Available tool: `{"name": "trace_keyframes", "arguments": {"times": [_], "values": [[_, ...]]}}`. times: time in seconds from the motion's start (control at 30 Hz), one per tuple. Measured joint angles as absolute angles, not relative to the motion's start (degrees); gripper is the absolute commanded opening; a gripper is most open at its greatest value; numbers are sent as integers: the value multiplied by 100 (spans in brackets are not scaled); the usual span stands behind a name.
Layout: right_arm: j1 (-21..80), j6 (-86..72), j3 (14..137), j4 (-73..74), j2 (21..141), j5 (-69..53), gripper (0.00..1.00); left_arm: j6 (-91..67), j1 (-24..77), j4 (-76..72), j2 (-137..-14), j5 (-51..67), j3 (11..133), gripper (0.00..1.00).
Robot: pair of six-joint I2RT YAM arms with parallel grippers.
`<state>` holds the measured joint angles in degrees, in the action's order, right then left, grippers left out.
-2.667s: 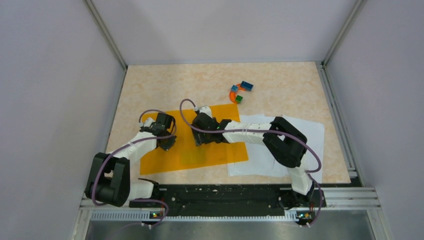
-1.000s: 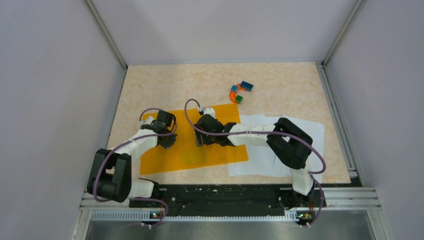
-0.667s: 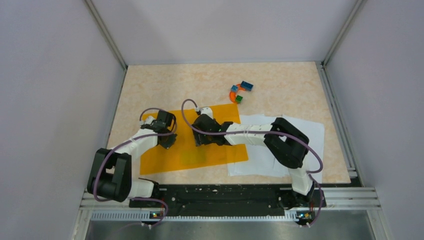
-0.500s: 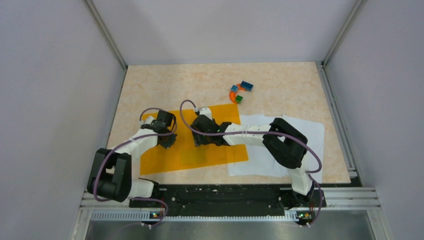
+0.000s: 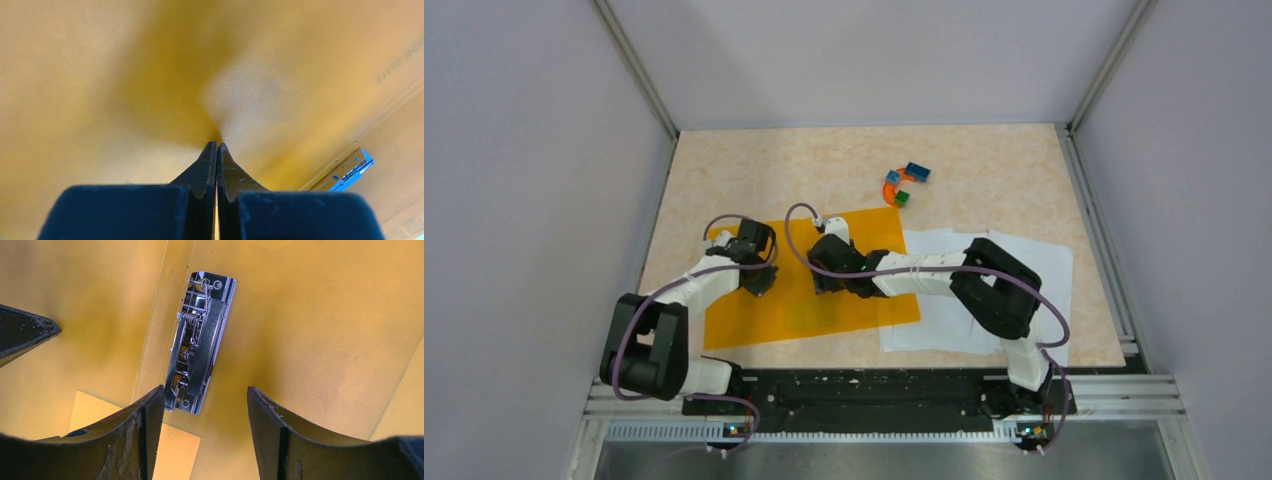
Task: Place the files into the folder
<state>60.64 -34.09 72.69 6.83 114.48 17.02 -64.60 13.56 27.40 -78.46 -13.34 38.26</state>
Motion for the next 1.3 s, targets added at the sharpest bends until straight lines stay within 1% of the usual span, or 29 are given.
{"name": "trace_keyframes", "arguments": {"times": [0.1, 0.27, 0.43, 0.57, 0.7, 0.77, 0.83, 1.03, 1.17, 1.2, 1.3], "values": [[6064, -3420, 7201, 567, 11428, 1664, 56, -6460, 1356, 2733, -7854, -1332, 3830, 0], [6064, -3411, 7199, 543, 11408, 1601, 61, -6460, 1354, 2733, -7854, -1330, 3833, 0], [6062, -3400, 7190, 814, 11281, 1380, 62, -6460, 1352, 2733, -7854, -1323, 3833, 0], [6062, -3376, 7220, 1118, 11207, 1160, 62, -6460, 1352, 2733, -7854, -1310, 3833, 0], [6062, -3356, 7373, 1470, 11207, 974, 55, -6460, 1352, 2733, -7852, -1306, 3833, 0], [6062, -3363, 7419, 1577, 11207, 906, 54, -6460, 1352, 2733, -7852, -1304, 3833, 0], [6062, -3369, 7481, 1684, 11209, 867, 49, -6460, 1352, 2733, -7852, -1304, 3833, 0], [6055, -3487, 7666, 1750, 11216, 755, 47, -6460, 1352, 2733, -7852, -1295, 3833, 0], [5999, -3607, 7776, 1691, 11266, 635, 43, -6460, 1352, 2733, -7850, -1293, 3833, 0], [5986, -3625, 7815, 1675, 11308, 615, 42, -6460, 1352, 2733, -7850, -1293, 3833, 0], [5955, -3673, 7900, 1629, 11448, 596, 33, -6458, 1352, 2733, -7850, -1293, 3833, 0]]}}
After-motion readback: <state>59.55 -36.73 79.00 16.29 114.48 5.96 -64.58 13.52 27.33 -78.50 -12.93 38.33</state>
